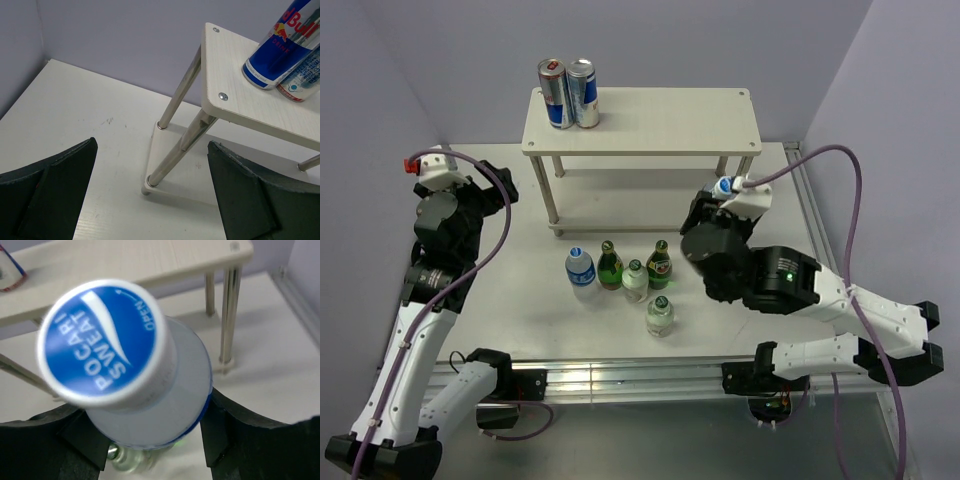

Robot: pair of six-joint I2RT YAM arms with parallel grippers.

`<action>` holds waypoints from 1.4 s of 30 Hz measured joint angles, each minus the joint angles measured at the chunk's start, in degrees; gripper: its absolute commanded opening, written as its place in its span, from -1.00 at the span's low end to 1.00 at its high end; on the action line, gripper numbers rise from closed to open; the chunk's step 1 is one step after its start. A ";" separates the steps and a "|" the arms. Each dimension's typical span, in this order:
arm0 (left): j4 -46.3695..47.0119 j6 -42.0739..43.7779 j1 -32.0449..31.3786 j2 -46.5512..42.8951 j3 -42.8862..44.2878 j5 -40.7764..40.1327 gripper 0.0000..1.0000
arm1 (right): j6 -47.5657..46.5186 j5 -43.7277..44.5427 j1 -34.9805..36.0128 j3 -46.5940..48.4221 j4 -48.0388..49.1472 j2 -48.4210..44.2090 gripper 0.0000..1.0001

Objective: Place and organize the beverage onto the shelf

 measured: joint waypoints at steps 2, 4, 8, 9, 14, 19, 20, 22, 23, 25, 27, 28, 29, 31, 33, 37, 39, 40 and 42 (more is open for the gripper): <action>0.00 0.00 0.31 0.15 0.00 0.04 0.99 | -17.68 -0.20 -2.01 -1.03 14.49 -2.29 -1.00; 0.00 0.00 0.55 0.20 0.00 0.07 0.99 | -30.93 -2.08 -5.42 -0.94 24.63 -3.19 -1.00; 0.00 0.00 0.92 0.35 0.00 0.42 0.99 | -42.73 -9.70 -15.87 10.38 27.36 1.73 -1.00; 0.00 0.00 1.01 0.42 0.00 0.50 0.99 | -44.83 -11.26 -18.78 14.62 27.43 4.02 -1.00; 0.00 0.00 1.44 0.68 0.00 0.70 0.99 | -50.60 -15.56 -26.93 30.67 27.36 13.27 -1.00; 0.00 0.00 1.60 0.85 0.00 0.92 0.99 | -48.54 -24.15 -33.16 45.70 21.29 23.54 -1.00; 0.00 0.00 1.60 0.87 0.00 0.96 0.99 | -47.84 -25.64 -34.47 47.78 20.22 25.40 -1.00; 0.00 0.00 1.68 0.90 0.00 1.11 0.99 | -46.34 -28.39 -37.18 50.62 17.68 28.81 -1.00; 0.00 0.00 1.70 0.90 0.00 1.16 0.99 | -45.46 -29.68 -38.36 51.56 16.33 30.53 -1.00; -0.02 0.00 1.81 0.92 0.00 1.20 0.99 | -44.26 -31.80 -40.37 52.09 14.45 32.94 -1.00; 0.00 0.00 1.88 1.01 0.00 1.49 0.99 | -42.80 -34.62 -42.16 52.09 12.02 34.97 -1.00; 0.00 0.00 1.97 1.07 0.00 1.57 0.99 | -41.94 -36.15 -43.23 52.09 10.82 36.00 -1.00; 0.00 0.00 2.03 1.16 0.00 1.66 0.99 | -41.44 -36.65 -43.98 52.13 12.17 36.54 -1.00; -0.02 0.00 2.25 1.36 0.00 1.95 0.99 | -39.87 -38.95 -45.70 52.15 12.72 36.79 -1.00; -0.02 0.00 2.34 1.49 0.00 2.01 0.99 | -39.06 -39.74 -46.82 52.19 12.31 36.72 -1.00; -0.02 0.00 2.45 1.62 0.00 2.05 0.99 | -38.01 -41.00 -48.19 52.35 12.17 36.72 -0.60; -0.02 0.00 2.45 1.62 0.00 2.08 0.99 | -37.77 -41.62 -48.50 52.48 11.96 36.72 -0.05; -0.02 0.00 2.47 1.62 0.00 2.10 0.99 | -37.59 -41.90 -48.68 52.50 11.91 36.72 0.09; -0.02 0.00 2.51 1.62 0.00 2.23 0.99 | -37.31 -42.45 -49.03 52.50 11.91 36.74 0.35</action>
